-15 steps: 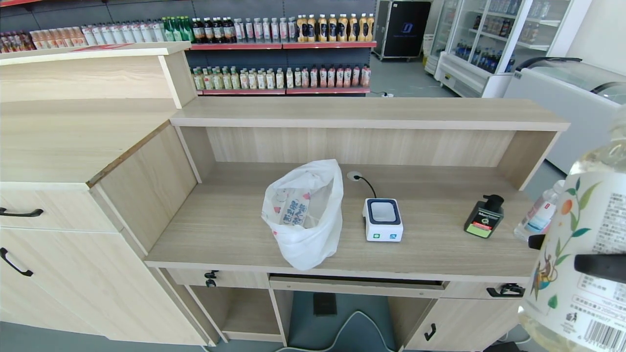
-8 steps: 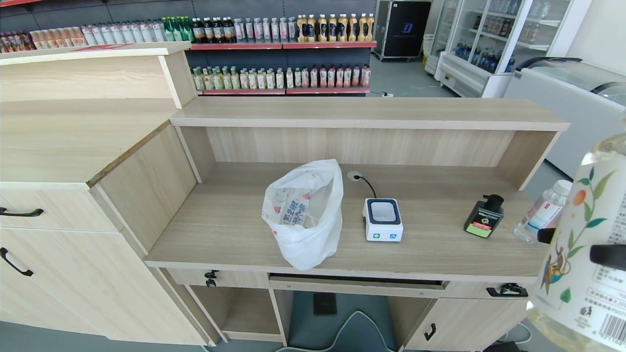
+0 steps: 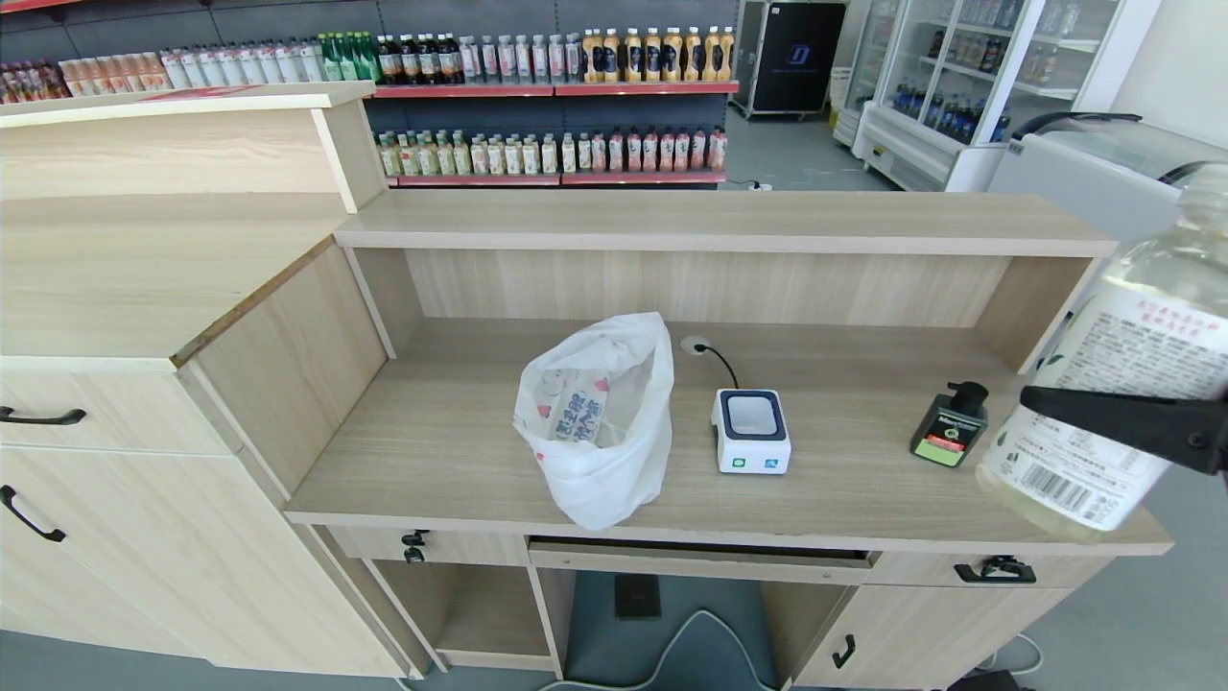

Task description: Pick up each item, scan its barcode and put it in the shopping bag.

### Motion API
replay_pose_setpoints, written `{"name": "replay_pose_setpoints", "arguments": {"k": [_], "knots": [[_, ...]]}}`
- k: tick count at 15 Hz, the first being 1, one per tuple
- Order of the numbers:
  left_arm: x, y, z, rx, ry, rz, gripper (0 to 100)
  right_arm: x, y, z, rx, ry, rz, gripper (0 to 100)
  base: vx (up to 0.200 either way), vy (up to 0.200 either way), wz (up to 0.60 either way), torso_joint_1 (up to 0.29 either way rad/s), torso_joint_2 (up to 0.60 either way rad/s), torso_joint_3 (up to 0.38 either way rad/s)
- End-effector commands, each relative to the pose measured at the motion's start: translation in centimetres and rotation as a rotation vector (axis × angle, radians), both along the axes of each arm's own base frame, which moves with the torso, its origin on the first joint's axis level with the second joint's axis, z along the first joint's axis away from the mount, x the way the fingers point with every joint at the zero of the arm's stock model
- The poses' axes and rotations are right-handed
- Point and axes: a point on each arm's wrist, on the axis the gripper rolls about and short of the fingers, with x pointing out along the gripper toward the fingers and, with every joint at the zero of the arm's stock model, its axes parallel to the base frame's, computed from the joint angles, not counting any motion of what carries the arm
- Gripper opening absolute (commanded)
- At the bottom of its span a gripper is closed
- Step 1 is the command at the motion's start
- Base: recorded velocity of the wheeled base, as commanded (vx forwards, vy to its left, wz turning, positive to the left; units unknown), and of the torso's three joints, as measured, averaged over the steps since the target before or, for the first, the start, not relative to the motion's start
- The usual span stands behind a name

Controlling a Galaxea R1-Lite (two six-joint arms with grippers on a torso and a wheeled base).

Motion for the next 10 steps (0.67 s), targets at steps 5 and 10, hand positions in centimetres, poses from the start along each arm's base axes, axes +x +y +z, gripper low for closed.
{"name": "replay_pose_setpoints", "arguments": {"k": [5, 10], "knots": [[0.0, 0.0, 0.0, 0.0, 0.0, 0.0, 100, 5.6, -9.1, -5.5, -0.668, -0.175, -0.329, 0, 0.0, 0.0, 0.0, 0.0, 0.0, 0.0], [0.0, 0.0, 0.0, 0.0, 0.0, 0.0, 100, 6.4, -10.7, -4.9, -0.821, -0.299, -0.315, 0, 0.0, 0.0, 0.0, 0.0, 0.0, 0.0]]}}
